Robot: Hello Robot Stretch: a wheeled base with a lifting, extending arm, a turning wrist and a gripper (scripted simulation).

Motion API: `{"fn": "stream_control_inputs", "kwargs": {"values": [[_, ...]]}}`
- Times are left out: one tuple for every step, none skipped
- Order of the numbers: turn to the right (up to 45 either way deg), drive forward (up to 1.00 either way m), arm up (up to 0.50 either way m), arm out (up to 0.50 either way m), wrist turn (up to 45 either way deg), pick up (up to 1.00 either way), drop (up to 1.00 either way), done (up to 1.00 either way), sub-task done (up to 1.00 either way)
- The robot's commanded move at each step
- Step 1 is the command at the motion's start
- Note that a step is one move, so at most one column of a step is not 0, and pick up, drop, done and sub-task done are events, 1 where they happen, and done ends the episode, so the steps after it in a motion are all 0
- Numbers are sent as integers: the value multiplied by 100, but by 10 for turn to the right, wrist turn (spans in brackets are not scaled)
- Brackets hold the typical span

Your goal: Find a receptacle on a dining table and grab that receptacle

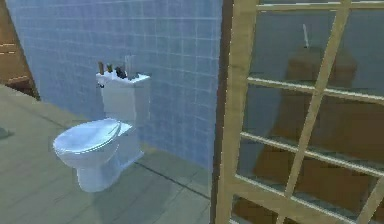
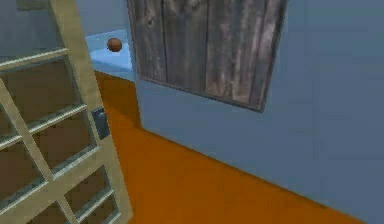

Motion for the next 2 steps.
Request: {"fn": "stream_control_inputs", "kwargs": {"values": [[-180,0,0,0,0,0,0,0,0],[0,40,0,0,0,0,0,0,0]]}}
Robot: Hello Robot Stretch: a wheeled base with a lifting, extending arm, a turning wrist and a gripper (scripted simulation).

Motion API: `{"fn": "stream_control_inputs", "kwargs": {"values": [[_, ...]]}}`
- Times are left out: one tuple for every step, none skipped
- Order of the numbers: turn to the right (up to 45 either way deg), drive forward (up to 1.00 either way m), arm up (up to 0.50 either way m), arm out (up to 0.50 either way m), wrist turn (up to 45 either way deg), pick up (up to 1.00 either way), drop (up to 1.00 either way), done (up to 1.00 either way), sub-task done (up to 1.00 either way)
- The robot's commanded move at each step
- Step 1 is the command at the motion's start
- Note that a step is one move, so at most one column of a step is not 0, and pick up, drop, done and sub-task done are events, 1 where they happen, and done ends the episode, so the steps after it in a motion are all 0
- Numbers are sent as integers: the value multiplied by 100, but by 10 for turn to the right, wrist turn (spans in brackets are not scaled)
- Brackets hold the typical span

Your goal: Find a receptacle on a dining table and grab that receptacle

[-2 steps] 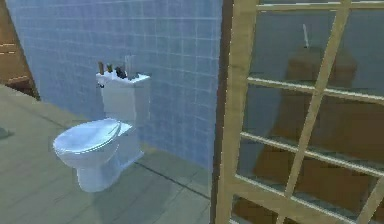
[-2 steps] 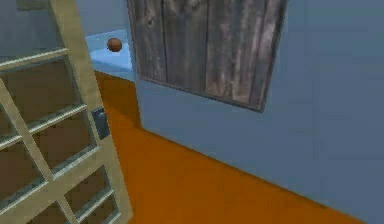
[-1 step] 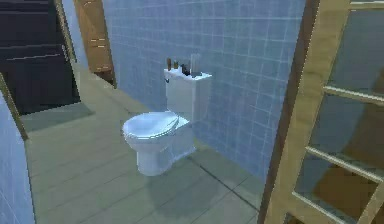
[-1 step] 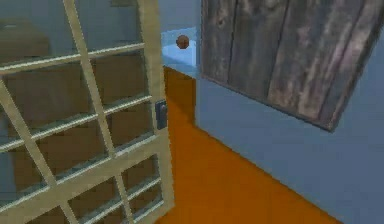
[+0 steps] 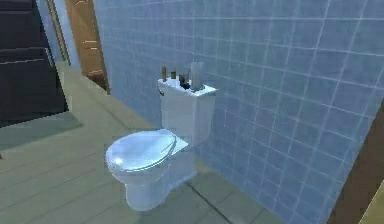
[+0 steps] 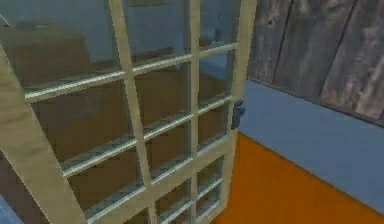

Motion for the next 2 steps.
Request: {"fn": "stream_control_inputs", "kwargs": {"values": [[-360,0,0,0,0,0,0,0,0],[0,100,0,0,0,0,0,0,0]]}}
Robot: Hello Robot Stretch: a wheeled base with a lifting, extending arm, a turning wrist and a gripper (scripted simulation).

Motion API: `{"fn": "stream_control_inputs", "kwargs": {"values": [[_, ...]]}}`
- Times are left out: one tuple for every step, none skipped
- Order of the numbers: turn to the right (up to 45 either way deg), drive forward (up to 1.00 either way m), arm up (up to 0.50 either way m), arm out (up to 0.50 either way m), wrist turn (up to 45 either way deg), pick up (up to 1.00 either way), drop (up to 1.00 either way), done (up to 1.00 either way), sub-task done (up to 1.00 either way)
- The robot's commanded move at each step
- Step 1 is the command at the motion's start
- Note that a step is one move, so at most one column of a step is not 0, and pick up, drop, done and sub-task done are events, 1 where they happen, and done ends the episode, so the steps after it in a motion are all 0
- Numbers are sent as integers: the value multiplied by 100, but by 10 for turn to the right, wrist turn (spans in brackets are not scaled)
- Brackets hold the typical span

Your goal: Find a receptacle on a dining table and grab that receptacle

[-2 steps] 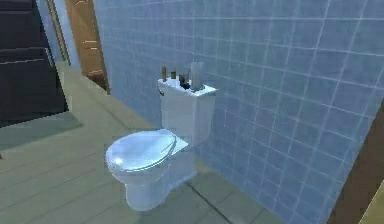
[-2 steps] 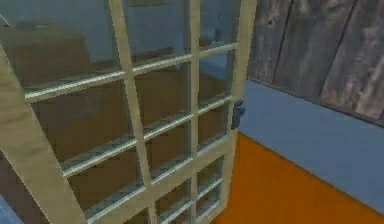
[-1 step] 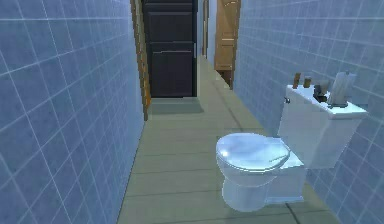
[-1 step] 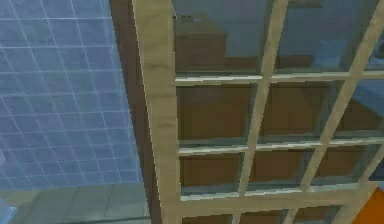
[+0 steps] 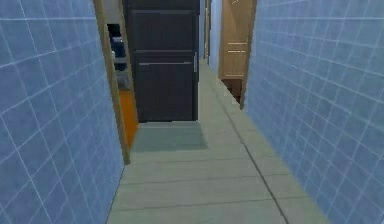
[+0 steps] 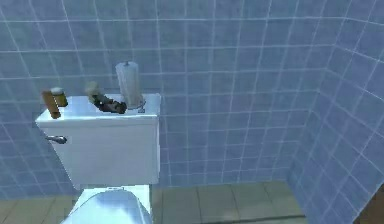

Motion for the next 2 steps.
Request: {"fn": "stream_control_inputs", "kwargs": {"values": [[-30,0,0,0,0,0,0,0,0],[0,50,0,0,0,0,0,0,0]]}}
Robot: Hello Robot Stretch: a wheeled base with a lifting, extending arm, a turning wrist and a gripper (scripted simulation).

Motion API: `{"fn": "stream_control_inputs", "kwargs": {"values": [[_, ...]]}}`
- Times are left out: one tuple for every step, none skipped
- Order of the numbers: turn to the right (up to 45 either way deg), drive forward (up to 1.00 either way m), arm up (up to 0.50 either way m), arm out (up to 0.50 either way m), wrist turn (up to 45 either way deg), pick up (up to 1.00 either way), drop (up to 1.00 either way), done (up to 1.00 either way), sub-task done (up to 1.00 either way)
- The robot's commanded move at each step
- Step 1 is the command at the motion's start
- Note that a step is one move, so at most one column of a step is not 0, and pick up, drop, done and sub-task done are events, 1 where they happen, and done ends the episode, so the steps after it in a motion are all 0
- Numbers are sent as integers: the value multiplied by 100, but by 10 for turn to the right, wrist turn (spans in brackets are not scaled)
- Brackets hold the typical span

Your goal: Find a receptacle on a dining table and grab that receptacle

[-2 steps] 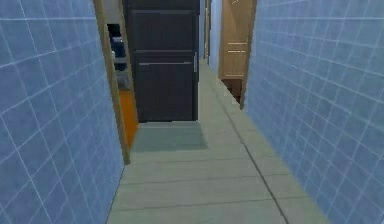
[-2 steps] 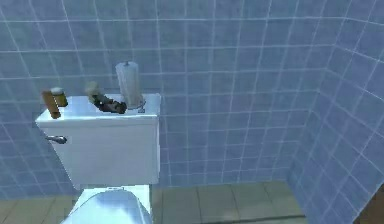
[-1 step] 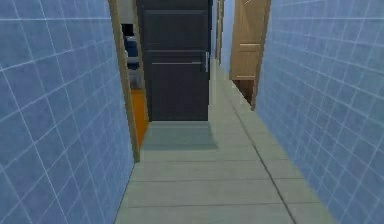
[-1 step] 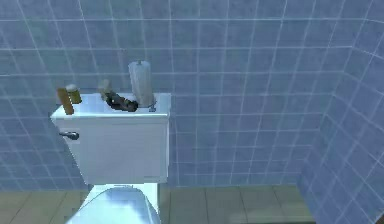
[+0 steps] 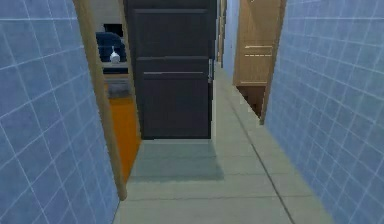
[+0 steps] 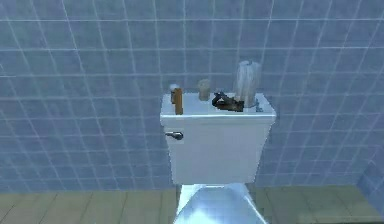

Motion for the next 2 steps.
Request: {"fn": "stream_control_inputs", "kwargs": {"values": [[120,0,0,0,0,0,0,0,0],[0,100,0,0,0,0,0,0,0]]}}
